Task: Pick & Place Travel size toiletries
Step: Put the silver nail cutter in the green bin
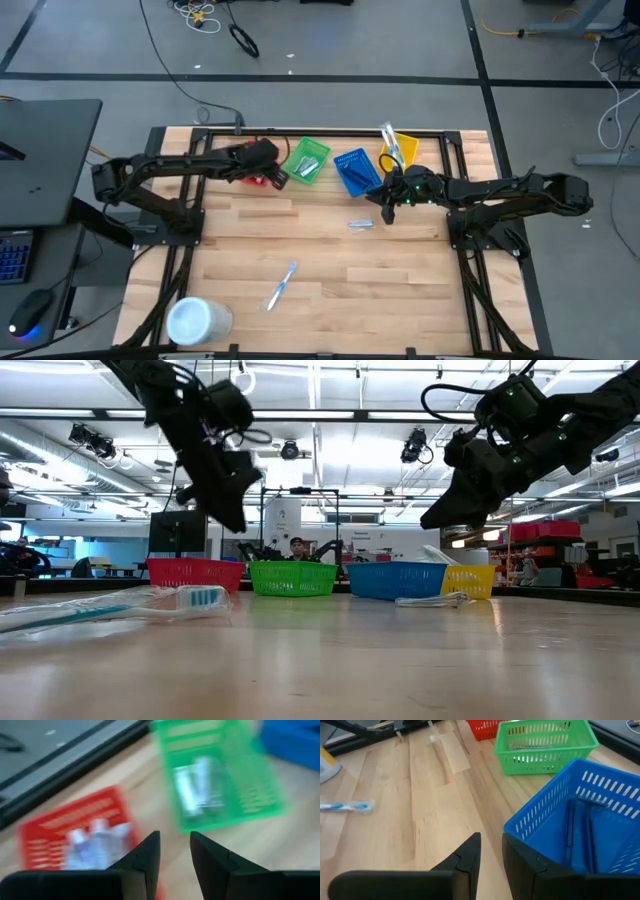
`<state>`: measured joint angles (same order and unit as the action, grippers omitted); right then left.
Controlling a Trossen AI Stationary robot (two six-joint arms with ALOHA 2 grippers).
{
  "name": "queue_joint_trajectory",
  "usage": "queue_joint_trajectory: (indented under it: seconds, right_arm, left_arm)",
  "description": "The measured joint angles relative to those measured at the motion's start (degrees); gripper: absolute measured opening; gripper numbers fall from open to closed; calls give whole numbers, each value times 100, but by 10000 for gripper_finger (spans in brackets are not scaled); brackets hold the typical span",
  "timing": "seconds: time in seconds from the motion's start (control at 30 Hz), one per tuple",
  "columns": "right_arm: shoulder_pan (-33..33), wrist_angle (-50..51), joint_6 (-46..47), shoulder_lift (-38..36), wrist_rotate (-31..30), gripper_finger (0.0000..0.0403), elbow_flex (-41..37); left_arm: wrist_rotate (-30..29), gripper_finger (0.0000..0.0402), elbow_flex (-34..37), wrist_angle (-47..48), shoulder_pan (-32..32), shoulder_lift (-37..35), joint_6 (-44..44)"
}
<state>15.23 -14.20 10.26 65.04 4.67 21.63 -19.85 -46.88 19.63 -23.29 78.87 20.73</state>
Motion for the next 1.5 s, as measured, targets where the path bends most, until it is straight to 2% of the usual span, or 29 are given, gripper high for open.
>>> queue_joint_trajectory:
  seconds: [0.33,0.53,0.73,0.87,1.07,1.23,1.37,1.5]
  right_arm:
    - [-530,-348,-216,284,35,93,0]
    - [-1100,-577,-216,942,24,115,88]
    - [-1376,-393,-418,1726,-25,138,431]
    - [-1379,393,-903,1979,-573,148,683]
    - [-1217,1003,-565,2256,-380,150,742]
    - [-1222,1008,-557,2422,-563,149,745]
    - [-1229,1050,-747,2427,-607,130,745]
    - [-1225,1032,-570,2428,-605,80,738]
  left_arm:
    - [479,101,-72,-883,1593,-2,280]
    - [486,103,-72,-966,2157,-2,336]
    - [476,103,-72,-966,2320,-2,350]
    - [478,103,-72,-966,2337,-2,350]
    - [459,103,-72,-968,2332,-2,298]
    - [450,103,-72,-972,2332,-2,215]
    - [450,103,-72,-972,2332,-2,197]
    - [448,103,-72,-1021,2332,-2,241]
